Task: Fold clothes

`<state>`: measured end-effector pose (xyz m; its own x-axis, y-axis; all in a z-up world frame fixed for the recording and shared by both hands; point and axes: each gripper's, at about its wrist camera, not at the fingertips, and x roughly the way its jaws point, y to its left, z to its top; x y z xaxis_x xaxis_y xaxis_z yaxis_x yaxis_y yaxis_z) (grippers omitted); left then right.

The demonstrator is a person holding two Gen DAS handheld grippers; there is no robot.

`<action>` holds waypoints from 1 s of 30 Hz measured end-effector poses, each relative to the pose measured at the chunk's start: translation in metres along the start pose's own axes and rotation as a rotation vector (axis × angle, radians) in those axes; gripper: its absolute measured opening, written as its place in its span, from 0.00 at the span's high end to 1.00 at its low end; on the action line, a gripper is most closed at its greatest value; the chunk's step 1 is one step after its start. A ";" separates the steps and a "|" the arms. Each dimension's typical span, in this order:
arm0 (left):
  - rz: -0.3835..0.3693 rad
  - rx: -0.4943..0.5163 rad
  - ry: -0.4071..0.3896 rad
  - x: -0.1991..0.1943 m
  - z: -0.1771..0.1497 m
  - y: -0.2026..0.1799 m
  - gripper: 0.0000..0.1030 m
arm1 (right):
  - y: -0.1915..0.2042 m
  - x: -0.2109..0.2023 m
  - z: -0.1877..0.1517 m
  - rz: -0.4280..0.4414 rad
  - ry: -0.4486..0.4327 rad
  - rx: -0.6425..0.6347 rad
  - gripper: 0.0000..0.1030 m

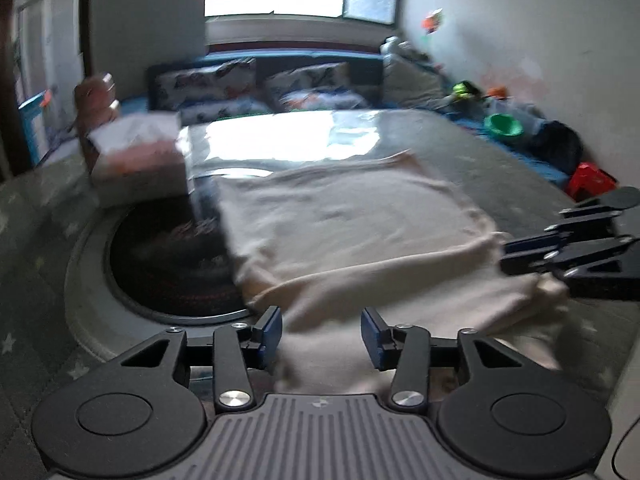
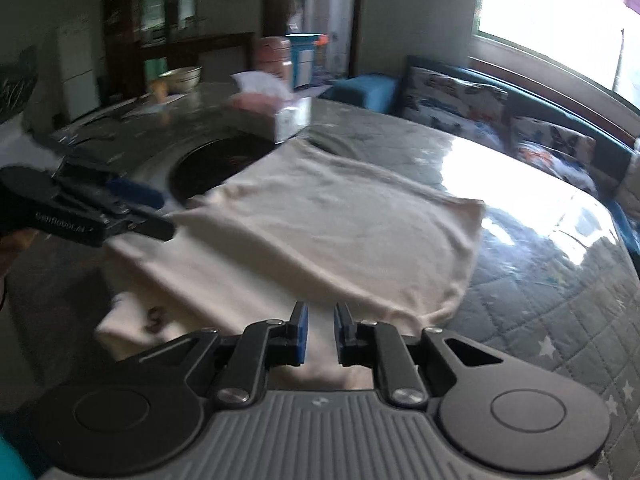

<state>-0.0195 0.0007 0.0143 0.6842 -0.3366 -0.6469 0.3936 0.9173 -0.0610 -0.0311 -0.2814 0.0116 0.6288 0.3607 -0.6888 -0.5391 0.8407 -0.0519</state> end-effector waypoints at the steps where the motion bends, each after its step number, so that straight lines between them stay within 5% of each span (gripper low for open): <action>1: -0.012 0.011 0.003 0.000 -0.002 -0.004 0.53 | 0.003 0.002 -0.003 0.003 0.015 -0.012 0.88; 7: 0.018 0.086 0.042 0.007 -0.016 -0.024 0.53 | 0.011 0.002 -0.015 -0.002 0.038 -0.037 0.84; 12: -0.005 0.087 -0.006 -0.031 -0.012 -0.029 0.43 | 0.016 -0.018 -0.016 0.000 0.031 -0.095 0.80; 18: -0.069 0.133 0.056 -0.043 -0.031 -0.058 0.43 | 0.022 -0.034 -0.026 0.001 0.052 -0.181 0.59; 23: -0.080 0.055 0.126 -0.030 -0.041 -0.060 0.43 | 0.035 -0.046 -0.040 0.000 0.058 -0.292 0.48; 26: -0.105 0.008 0.143 -0.025 -0.041 -0.059 0.52 | 0.041 -0.047 -0.046 -0.020 0.046 -0.343 0.42; 28: -0.128 -0.020 0.148 -0.022 -0.040 -0.058 0.75 | 0.044 -0.048 -0.049 -0.022 0.034 -0.368 0.41; 30: -0.149 -0.038 0.142 -0.020 -0.037 -0.056 0.84 | 0.047 -0.047 -0.052 -0.020 0.019 -0.395 0.36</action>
<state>-0.0782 -0.0364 0.0029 0.5255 -0.4379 -0.7295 0.4584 0.8680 -0.1908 -0.1146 -0.2799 0.0041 0.6329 0.3347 -0.6981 -0.7032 0.6258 -0.3375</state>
